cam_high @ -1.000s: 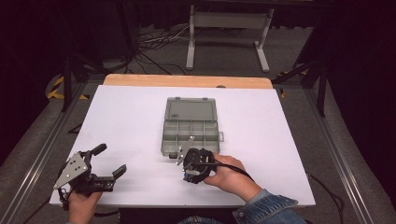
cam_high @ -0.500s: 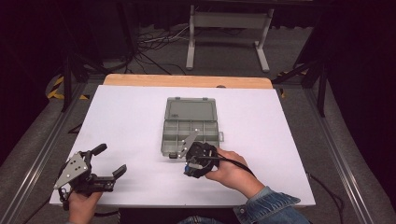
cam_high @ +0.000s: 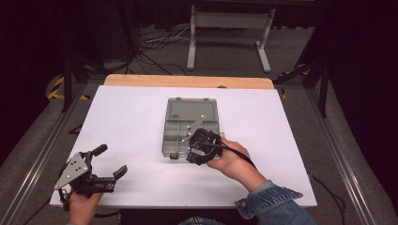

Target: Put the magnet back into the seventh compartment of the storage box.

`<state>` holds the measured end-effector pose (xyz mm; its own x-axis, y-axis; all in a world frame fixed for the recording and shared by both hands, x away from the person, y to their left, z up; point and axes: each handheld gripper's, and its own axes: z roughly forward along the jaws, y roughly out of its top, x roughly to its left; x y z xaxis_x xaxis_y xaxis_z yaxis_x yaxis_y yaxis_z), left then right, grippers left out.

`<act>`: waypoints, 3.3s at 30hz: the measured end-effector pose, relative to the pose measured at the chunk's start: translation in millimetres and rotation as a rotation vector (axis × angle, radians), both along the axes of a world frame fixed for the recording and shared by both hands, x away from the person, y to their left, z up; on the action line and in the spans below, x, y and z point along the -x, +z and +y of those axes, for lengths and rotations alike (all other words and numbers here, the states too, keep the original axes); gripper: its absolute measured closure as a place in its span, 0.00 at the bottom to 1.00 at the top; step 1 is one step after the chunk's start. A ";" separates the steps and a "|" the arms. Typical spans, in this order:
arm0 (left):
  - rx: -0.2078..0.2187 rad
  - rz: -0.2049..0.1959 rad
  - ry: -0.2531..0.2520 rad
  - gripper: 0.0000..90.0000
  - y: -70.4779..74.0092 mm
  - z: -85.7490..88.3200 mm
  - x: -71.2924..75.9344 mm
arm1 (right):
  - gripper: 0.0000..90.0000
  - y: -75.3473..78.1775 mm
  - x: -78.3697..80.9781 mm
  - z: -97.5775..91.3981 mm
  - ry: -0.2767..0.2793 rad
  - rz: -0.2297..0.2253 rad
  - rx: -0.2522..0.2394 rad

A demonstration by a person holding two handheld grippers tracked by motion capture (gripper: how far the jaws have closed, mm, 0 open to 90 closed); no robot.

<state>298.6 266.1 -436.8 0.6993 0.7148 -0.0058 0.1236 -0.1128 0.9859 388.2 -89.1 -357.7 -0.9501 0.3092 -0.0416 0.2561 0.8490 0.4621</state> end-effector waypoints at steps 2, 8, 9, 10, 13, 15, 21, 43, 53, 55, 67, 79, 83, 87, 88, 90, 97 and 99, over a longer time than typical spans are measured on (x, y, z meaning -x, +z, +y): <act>-0.001 0.000 -0.002 0.00 0.0 0.1 0.0 | 0.69 1.6 -3.7 -1.3 -0.013 -0.004 -0.003; 0.001 0.000 -0.001 0.00 0.0 0.1 0.0 | 0.69 2.4 -15.3 -5.2 -0.046 -0.002 -0.011; 0.001 0.000 -0.001 0.00 0.0 0.1 0.0 | 0.69 2.4 -15.3 -5.2 -0.046 -0.002 -0.011; 0.000 0.001 -0.001 0.00 0.0 0.1 0.0 | 0.69 2.2 -16.7 -5.7 -0.049 -0.002 -0.012; -0.001 0.000 -0.001 0.00 0.0 0.0 0.0 | 0.69 2.0 -22.8 -7.9 -0.070 -0.003 -0.009; 0.002 -0.002 -0.001 0.00 -0.1 -0.3 -0.1 | 0.69 1.5 -27.0 -9.1 -0.085 -0.003 -0.008; -0.003 0.001 -0.002 0.00 -0.1 -0.3 -0.1 | 0.69 -1.0 -37.8 -12.2 -0.125 0.004 -0.008; -0.001 -0.001 -0.003 0.00 -0.3 -0.3 -0.2 | 0.69 -25.5 -62.9 -17.5 -0.212 0.018 0.033; -0.008 0.004 -0.007 0.00 -0.1 0.2 -0.3 | 0.69 -34.0 -64.8 -15.1 -0.209 0.039 0.051; -0.006 0.004 -0.007 0.00 0.0 0.0 -0.2 | 0.69 -35.1 -65.4 -15.1 -0.210 0.042 0.057; -0.009 0.009 -0.011 0.00 -0.1 0.0 -0.6 | 0.68 -42.9 -65.0 -11.0 -0.200 0.070 0.079; -0.011 0.009 -0.014 0.00 -0.2 -0.2 -0.9 | 0.67 -47.2 -65.0 -8.2 -0.190 0.088 0.103; -0.007 0.008 -0.012 0.00 -0.4 -0.3 -1.1 | 0.61 -45.1 -63.9 -8.7 -0.195 0.082 0.095; 0.001 0.008 -0.007 0.00 -1.1 -0.7 -1.6 | 0.55 -38.4 -58.0 -9.6 -0.199 0.043 0.084; 0.001 0.008 -0.007 0.00 -1.1 -0.7 -1.6 | 0.52 -35.9 -56.9 -10.7 -0.197 0.036 0.073; -0.002 0.008 -0.008 0.00 -1.1 -0.7 -1.7 | 0.50 -33.7 -55.9 -11.6 -0.200 0.033 0.068; -0.005 0.007 -0.009 0.00 -1.1 -1.2 -2.0 | 0.37 -18.2 -48.8 -20.5 -0.198 -0.006 0.001; -0.004 0.009 -0.009 0.00 -1.0 -1.0 -1.8 | 0.33 -14.5 -46.6 -22.6 -0.198 -0.015 -0.014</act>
<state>300.4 265.1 -437.9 0.7058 0.7084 -0.0092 0.1312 -0.1179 0.9843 434.8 -111.6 -372.2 -0.8699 0.4906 -0.0503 0.4103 0.7765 0.4783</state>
